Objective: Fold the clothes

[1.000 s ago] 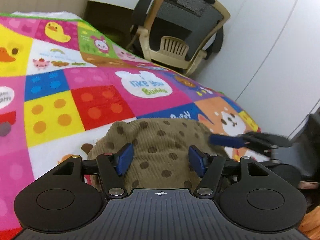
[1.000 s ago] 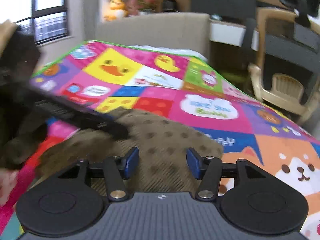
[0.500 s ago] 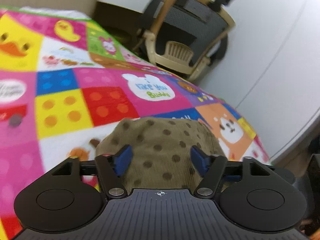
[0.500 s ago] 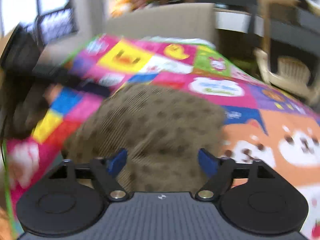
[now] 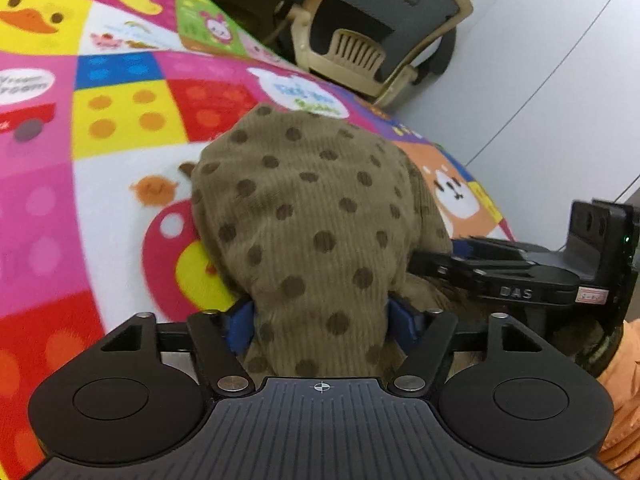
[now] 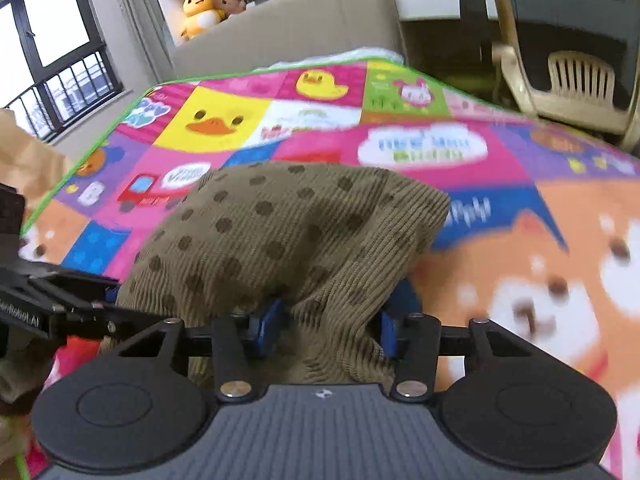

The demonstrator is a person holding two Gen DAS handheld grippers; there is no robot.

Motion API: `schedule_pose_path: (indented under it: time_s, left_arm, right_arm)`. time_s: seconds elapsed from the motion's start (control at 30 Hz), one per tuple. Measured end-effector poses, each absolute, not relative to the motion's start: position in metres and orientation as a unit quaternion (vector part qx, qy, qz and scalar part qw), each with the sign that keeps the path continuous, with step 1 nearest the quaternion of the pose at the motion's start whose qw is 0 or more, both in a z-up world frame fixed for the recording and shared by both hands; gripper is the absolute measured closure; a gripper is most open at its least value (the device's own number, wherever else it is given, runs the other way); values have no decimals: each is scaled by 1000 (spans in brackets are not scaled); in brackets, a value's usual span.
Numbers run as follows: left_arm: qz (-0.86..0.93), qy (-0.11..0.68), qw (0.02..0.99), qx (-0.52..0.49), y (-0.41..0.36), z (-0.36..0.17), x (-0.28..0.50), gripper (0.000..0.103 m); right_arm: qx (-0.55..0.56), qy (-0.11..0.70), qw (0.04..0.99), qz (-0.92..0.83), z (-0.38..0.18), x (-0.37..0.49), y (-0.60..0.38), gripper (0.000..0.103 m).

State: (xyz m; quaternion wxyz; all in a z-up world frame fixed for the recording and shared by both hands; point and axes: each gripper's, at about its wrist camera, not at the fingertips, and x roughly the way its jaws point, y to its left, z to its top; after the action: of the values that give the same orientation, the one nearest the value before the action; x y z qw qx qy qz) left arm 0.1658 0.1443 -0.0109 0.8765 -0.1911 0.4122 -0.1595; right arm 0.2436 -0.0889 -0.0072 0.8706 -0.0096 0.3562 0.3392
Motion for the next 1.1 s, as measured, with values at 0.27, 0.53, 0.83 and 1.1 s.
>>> schedule_pose_path:
  time_s: [0.27,0.53,0.83,1.1]
  left_arm:
    - [-98,358,907,-199,179,-9,231,35]
    - [-112,339,926,-121,164,4,166,27]
    - [-33,338,936,-92,122,-12,108,3]
    - [40,322,943,-78,87,-21,63,0]
  right_arm:
    - [26,331,901,279,-9,295,-59,51]
    - [-149,283,897,305,0,199,-68,34]
    - [-114,306,911,251,-10,140,-102,0]
    - [-93,343,906,232,-26,114,-128,0]
